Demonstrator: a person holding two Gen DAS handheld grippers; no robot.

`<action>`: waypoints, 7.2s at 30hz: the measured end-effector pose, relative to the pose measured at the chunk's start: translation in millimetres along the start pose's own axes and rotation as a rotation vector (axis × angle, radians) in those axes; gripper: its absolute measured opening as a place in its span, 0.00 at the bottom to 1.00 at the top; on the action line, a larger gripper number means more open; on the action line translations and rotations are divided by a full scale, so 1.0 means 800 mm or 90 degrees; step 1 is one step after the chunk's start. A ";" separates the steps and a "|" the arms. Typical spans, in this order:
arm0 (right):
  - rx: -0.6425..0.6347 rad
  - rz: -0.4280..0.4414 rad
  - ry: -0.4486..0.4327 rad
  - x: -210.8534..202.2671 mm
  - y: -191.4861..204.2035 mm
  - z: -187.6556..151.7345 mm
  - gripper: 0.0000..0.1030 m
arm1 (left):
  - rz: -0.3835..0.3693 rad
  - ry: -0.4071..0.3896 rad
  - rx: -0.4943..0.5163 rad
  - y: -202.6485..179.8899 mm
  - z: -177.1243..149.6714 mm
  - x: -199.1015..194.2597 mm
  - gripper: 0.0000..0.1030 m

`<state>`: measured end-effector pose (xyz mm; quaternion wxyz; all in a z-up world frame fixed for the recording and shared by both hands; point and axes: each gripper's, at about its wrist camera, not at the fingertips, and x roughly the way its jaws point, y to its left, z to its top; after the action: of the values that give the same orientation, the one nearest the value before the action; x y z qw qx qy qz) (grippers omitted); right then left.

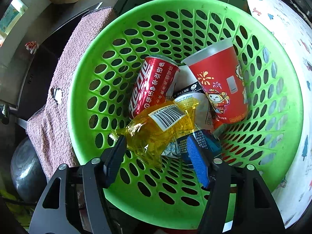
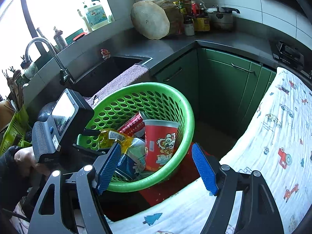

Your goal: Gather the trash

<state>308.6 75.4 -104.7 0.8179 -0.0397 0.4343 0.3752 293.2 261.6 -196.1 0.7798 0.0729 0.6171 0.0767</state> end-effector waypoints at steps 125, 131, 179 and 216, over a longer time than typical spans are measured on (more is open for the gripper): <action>0.062 -0.076 -0.080 -0.153 -0.035 -0.075 0.52 | -0.161 -0.214 -0.134 -0.022 -0.070 -0.193 0.01; 0.021 -0.047 -0.059 -0.113 -0.002 -0.053 0.52 | -0.132 -0.182 -0.168 0.011 -0.068 -0.165 0.01; -0.047 0.008 -0.026 -0.109 0.051 -0.083 0.74 | -0.122 -0.220 -0.240 0.008 -0.115 -0.216 0.73; 0.113 -0.233 -0.085 -0.343 -0.050 -0.299 0.88 | -0.120 -0.356 -0.095 -0.245 -0.199 -0.354 0.95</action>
<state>78.1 -206.2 -60.6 0.8996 -0.0212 0.3962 0.1824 79.7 13.6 -3.4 0.9262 -0.0238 0.3755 0.0261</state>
